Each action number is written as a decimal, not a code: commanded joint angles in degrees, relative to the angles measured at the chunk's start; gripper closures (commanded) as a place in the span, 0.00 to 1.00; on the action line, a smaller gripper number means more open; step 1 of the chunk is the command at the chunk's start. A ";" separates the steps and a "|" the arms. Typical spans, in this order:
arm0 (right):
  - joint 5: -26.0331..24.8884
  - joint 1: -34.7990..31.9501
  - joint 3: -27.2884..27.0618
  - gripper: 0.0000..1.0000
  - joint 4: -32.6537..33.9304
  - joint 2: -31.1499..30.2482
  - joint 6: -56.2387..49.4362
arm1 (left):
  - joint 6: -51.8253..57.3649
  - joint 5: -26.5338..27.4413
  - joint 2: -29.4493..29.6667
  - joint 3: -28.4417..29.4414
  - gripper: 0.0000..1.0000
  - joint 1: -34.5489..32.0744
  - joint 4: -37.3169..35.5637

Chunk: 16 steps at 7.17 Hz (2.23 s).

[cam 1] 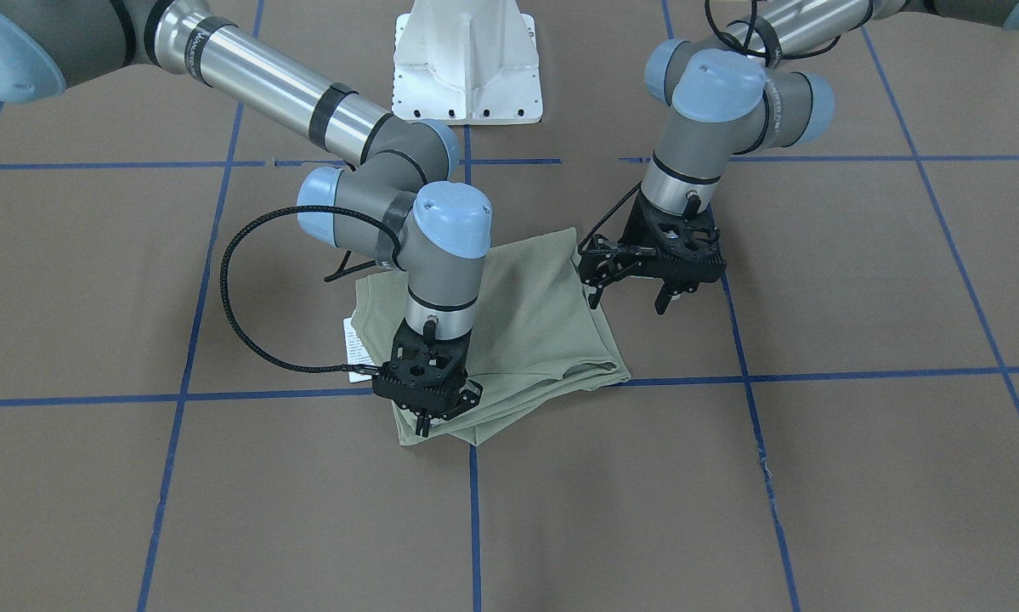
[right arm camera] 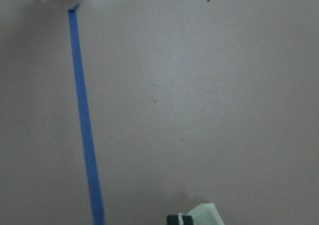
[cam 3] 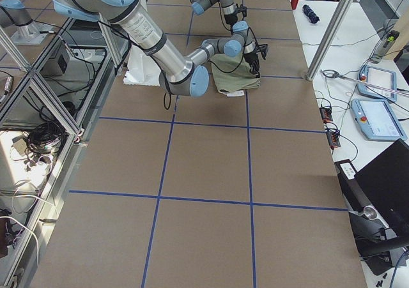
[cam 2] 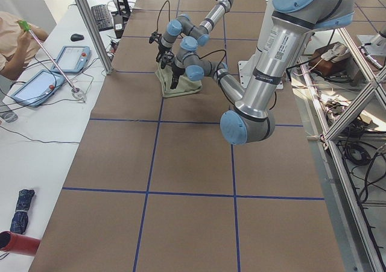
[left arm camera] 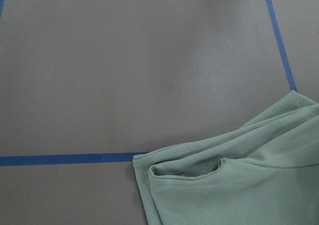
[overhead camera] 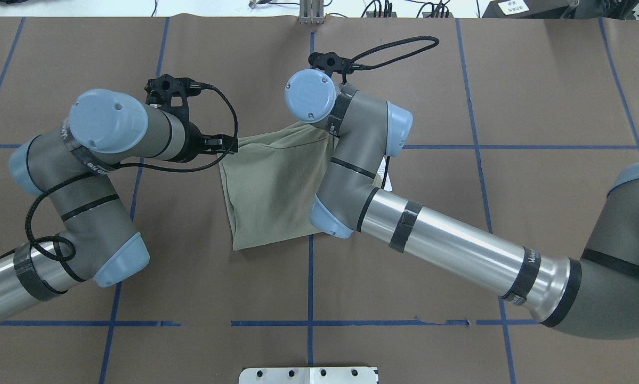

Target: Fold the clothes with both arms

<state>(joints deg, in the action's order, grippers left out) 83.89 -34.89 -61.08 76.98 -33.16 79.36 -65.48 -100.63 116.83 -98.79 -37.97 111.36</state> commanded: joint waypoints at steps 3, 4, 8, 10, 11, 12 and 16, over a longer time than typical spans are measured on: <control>2.74 -0.87 -2.17 0.00 -0.42 1.60 -3.16 | -4.27 0.09 0.42 1.14 0.00 0.61 2.79; 6.86 -2.27 -4.02 0.00 -0.08 1.52 -3.60 | -9.88 0.44 1.03 3.40 0.00 1.75 5.07; 13.32 -5.63 -6.24 0.00 -0.25 0.73 -8.44 | -25.72 4.22 6.74 13.16 0.23 2.11 6.94; 13.23 -5.63 -6.50 0.00 -0.42 0.03 -8.44 | -27.16 4.22 7.01 13.62 0.27 2.11 7.03; 13.06 -5.63 -6.59 0.00 -0.51 -0.06 -8.44 | -27.16 4.13 7.01 13.80 0.27 2.28 7.12; 12.97 -5.54 -6.68 0.00 -0.51 -0.41 -8.44 | -27.42 4.13 7.62 14.49 0.27 2.55 7.12; 12.79 -5.54 -6.94 0.00 -0.51 -0.86 -8.44 | -27.69 4.57 8.51 19.59 0.33 2.37 14.23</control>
<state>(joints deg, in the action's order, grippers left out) 96.72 -40.39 -68.01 76.46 -33.95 70.96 -93.20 -96.22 125.27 -80.63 -35.52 123.44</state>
